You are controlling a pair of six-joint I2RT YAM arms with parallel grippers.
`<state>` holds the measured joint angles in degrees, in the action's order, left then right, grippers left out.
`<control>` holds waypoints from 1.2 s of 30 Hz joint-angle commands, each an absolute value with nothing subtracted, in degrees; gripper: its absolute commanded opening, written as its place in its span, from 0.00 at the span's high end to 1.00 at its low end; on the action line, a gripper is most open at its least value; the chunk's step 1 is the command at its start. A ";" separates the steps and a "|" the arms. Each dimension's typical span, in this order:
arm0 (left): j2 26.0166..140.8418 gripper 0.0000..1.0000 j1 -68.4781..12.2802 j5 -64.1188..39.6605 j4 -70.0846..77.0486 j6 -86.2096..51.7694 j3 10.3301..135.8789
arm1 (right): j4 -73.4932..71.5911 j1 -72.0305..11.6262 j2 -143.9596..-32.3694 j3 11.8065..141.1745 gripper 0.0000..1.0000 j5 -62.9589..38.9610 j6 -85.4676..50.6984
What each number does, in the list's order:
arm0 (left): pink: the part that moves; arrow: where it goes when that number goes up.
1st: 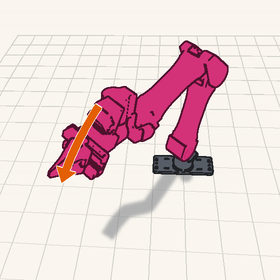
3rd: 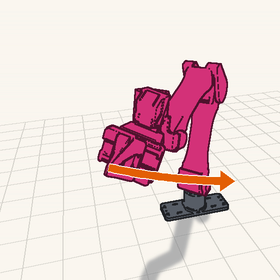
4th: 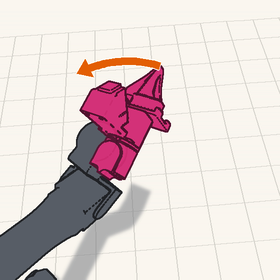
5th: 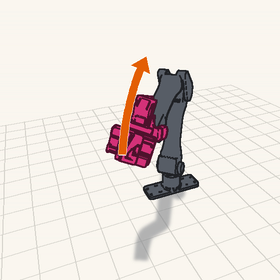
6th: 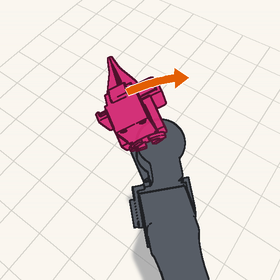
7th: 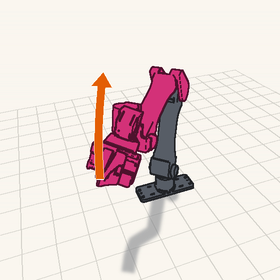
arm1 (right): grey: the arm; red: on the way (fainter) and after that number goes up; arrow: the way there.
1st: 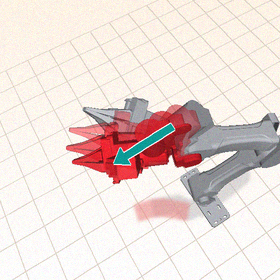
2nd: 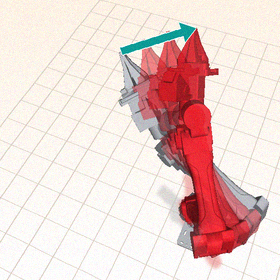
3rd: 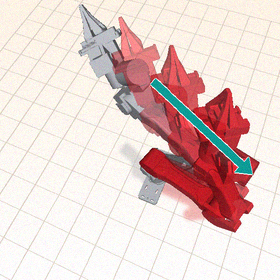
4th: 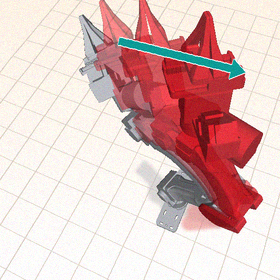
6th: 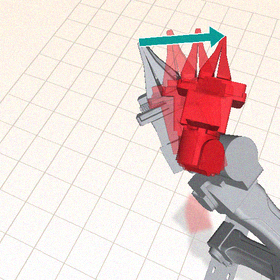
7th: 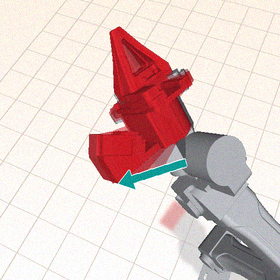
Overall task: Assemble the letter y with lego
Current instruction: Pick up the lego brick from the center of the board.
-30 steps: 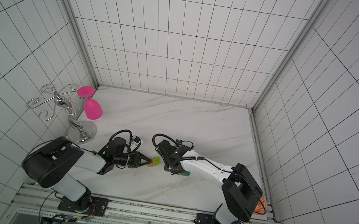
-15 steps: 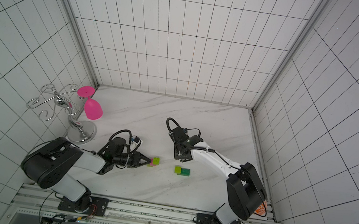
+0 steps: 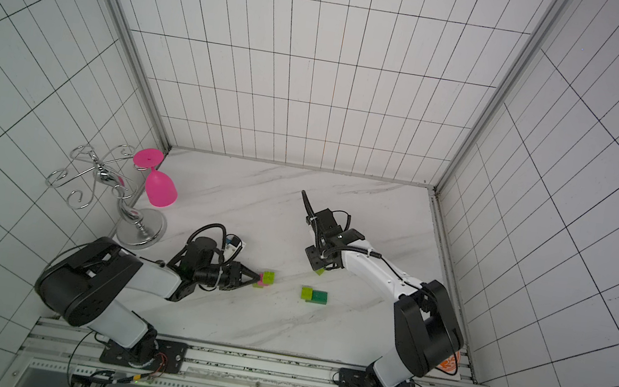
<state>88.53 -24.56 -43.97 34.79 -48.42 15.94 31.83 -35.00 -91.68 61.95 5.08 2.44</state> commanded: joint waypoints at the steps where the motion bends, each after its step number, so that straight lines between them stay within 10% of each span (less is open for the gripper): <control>1: 89.91 0.83 -23.64 -39.35 27.42 -47.99 13.97 | 32.37 -34.46 -93.16 58.68 0.44 2.38 6.77; 36: 90.34 0.83 -23.20 -39.17 27.77 -47.69 13.47 | 30.17 -32.71 -100.84 58.95 0.63 3.21 8.88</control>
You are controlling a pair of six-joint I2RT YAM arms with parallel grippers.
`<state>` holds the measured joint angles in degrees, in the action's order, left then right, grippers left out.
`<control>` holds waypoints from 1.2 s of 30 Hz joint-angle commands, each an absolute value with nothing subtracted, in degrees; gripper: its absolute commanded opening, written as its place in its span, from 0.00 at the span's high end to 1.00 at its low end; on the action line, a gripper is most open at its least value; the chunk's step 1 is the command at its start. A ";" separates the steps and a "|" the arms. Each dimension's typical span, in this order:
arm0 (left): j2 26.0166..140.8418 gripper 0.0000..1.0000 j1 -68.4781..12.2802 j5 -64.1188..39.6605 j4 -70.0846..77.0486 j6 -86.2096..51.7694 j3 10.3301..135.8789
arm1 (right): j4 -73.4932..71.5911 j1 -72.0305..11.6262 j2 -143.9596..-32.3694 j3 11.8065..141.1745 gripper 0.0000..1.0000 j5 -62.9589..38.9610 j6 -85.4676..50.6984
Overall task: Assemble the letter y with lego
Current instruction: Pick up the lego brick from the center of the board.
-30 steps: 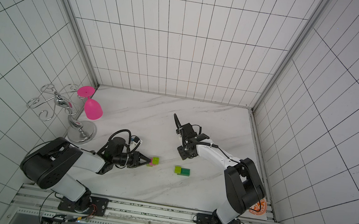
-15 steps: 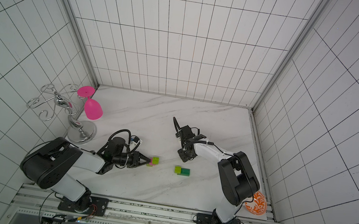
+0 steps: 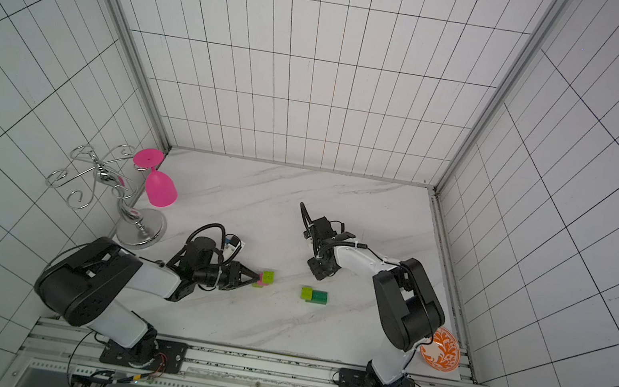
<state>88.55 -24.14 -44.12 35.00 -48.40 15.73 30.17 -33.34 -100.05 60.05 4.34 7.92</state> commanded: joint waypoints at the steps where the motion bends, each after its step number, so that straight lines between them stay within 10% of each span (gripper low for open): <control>1: 90.35 0.83 -23.20 -39.20 27.78 -47.67 13.53 | 30.15 -32.75 -100.81 58.89 0.63 3.12 8.79; 36: 90.48 0.83 -22.94 -39.04 27.66 -47.19 13.43 | 30.85 -31.81 -101.28 63.53 0.55 0.88 8.35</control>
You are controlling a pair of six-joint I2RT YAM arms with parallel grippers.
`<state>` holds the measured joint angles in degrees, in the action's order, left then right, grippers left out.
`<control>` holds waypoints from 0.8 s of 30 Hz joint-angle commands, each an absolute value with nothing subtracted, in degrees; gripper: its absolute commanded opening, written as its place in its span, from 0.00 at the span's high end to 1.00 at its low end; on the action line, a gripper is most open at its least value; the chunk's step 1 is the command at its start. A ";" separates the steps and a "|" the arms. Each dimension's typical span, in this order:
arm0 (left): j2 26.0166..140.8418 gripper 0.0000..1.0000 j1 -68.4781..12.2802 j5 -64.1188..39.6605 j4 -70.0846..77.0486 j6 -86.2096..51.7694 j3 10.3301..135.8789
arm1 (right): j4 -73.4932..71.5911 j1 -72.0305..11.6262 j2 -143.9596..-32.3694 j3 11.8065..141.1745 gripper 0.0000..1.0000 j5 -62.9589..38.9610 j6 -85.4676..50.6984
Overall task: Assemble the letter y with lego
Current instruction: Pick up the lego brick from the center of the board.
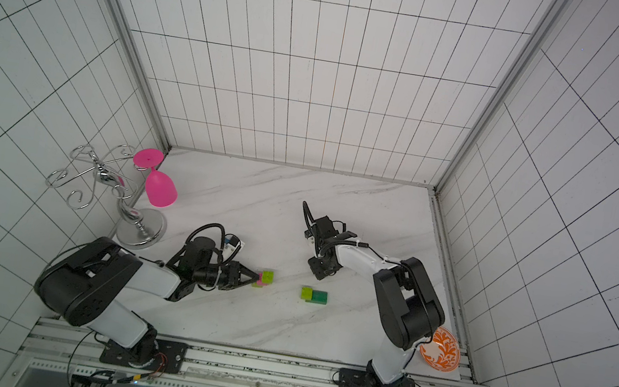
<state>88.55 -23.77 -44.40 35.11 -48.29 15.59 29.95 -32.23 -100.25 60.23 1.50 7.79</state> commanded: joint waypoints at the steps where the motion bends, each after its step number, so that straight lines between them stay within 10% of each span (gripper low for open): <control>1: 90.50 0.83 -22.85 -39.10 27.59 -47.15 13.42 | 30.92 -31.82 -101.42 63.61 0.55 0.88 8.35; 14: 90.46 0.83 -22.83 -39.17 27.39 -47.01 13.67 | 31.21 -31.71 -101.47 65.36 0.57 1.22 8.50; 24: 90.16 0.83 -22.77 -39.02 27.00 -46.93 13.88 | 31.72 -31.82 -100.49 65.48 0.80 1.12 7.38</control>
